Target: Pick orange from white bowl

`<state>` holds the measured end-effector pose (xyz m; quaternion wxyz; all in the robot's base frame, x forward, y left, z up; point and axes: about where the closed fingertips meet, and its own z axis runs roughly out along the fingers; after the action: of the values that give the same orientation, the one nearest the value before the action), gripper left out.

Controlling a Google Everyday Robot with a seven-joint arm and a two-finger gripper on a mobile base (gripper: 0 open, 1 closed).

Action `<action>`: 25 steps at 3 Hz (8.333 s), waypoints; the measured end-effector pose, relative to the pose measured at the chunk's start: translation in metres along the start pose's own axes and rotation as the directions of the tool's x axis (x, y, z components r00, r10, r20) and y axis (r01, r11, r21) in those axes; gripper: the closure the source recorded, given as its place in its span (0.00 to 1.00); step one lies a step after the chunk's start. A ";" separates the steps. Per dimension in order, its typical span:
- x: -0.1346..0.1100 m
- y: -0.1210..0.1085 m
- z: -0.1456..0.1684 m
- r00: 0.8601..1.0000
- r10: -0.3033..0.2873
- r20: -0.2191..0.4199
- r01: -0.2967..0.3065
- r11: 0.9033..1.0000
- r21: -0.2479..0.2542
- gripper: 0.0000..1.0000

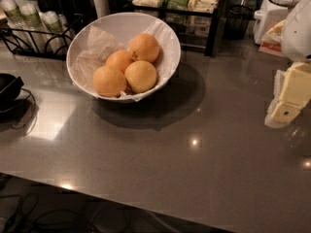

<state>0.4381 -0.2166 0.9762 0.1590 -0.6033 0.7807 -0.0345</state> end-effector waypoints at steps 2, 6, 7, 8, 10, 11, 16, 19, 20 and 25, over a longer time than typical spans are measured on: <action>-0.020 -0.010 0.008 0.998 -0.059 0.009 0.059 0.998 0.003 0.00; -0.091 -0.071 0.027 0.965 -0.259 0.034 0.255 0.962 0.096 0.00; -0.102 -0.096 0.045 0.955 -0.296 0.026 0.292 0.952 0.094 0.00; -0.120 -0.116 0.060 0.940 -0.340 0.028 0.336 0.937 0.091 0.00; -0.140 -0.141 0.072 0.928 -0.352 0.126 0.343 0.935 0.091 0.00; -0.156 -0.148 0.069 0.912 -0.316 0.263 0.305 0.949 0.081 0.00; -0.174 -0.163 0.070 0.898 -0.235 0.373 0.197 0.971 0.136 0.00; -0.186 -0.165 0.110 0.906 -0.229 0.356 0.223 0.973 0.058 0.10; -0.203 -0.167 0.125 0.894 -0.266 0.360 0.271 0.962 0.038 0.15; -0.257 -0.178 0.143 0.820 -0.423 0.386 0.431 0.900 0.071 0.23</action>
Offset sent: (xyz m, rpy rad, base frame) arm 0.0332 0.0370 -0.0072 -0.0221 -0.0048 0.1277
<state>0.7017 0.0000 0.9379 0.2943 -0.7586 0.5782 0.0597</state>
